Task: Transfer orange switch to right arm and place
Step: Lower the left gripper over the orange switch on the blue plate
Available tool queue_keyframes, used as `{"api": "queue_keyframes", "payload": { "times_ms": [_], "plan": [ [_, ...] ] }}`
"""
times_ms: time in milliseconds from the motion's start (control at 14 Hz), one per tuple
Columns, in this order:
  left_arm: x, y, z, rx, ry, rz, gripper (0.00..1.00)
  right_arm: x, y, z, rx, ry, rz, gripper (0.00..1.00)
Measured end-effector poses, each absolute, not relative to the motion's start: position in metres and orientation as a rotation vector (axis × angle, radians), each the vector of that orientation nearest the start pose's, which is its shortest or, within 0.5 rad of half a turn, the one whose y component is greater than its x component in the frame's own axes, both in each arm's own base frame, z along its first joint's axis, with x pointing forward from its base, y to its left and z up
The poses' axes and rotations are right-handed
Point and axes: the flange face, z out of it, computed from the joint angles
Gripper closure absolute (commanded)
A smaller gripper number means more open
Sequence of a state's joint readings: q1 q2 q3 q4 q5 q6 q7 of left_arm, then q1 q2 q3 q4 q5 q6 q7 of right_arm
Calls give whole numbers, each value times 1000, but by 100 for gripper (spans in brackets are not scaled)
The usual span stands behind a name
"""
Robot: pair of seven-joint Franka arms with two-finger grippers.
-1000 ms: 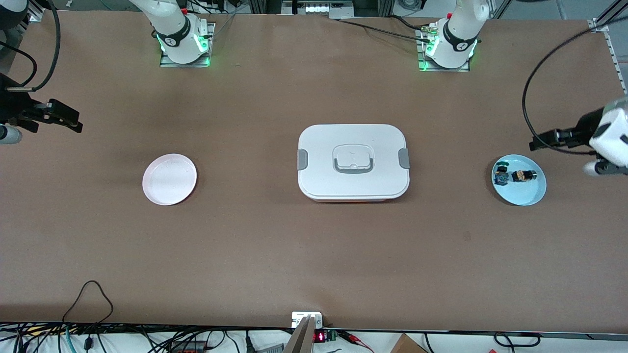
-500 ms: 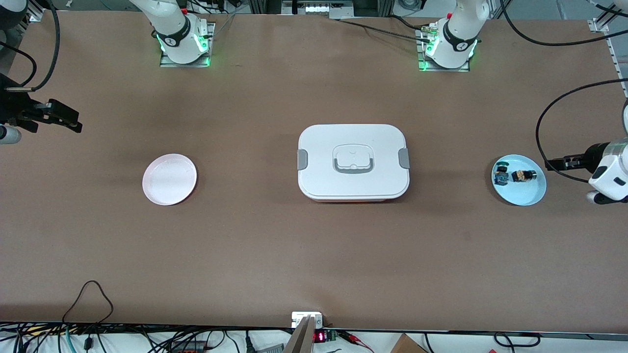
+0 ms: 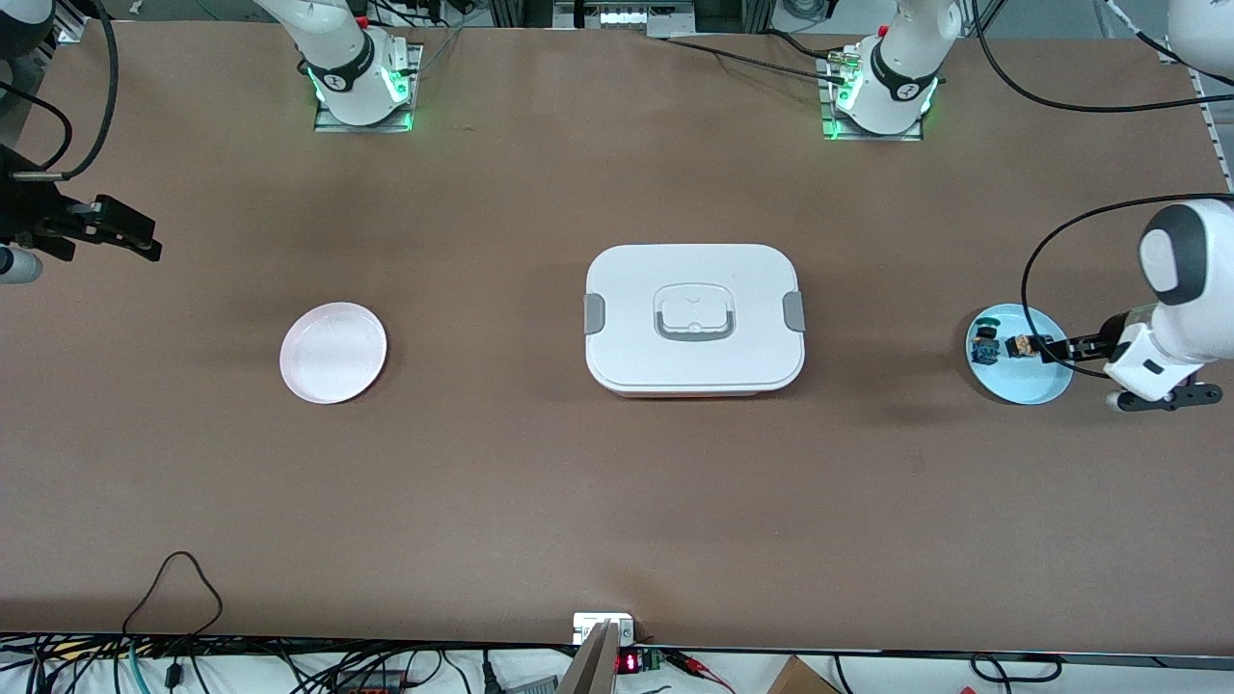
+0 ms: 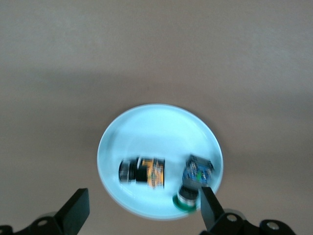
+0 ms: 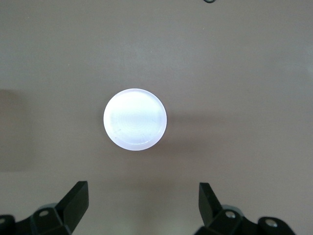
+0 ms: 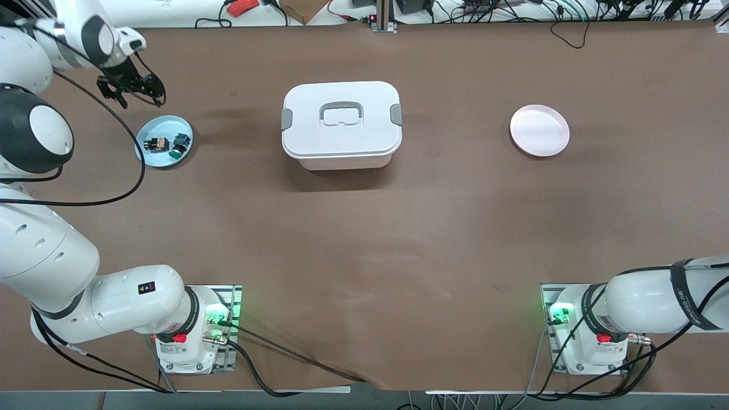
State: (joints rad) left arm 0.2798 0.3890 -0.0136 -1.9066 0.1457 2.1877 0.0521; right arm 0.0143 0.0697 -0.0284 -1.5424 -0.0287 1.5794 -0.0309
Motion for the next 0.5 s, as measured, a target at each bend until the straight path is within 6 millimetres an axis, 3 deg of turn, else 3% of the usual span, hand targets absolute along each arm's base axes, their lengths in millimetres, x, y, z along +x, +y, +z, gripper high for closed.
{"api": "queue_keyframes", "payload": {
  "times_ms": [357, 500],
  "plan": [
    [550, 179, 225, -3048, -130, -102, 0, 576, -11, 598, -3171, -28, 55, 0],
    [533, 185, 211, -3049, -115, -132, 0, 576, -11, 598, -3171, -28, 57, 0]
  ]
}}
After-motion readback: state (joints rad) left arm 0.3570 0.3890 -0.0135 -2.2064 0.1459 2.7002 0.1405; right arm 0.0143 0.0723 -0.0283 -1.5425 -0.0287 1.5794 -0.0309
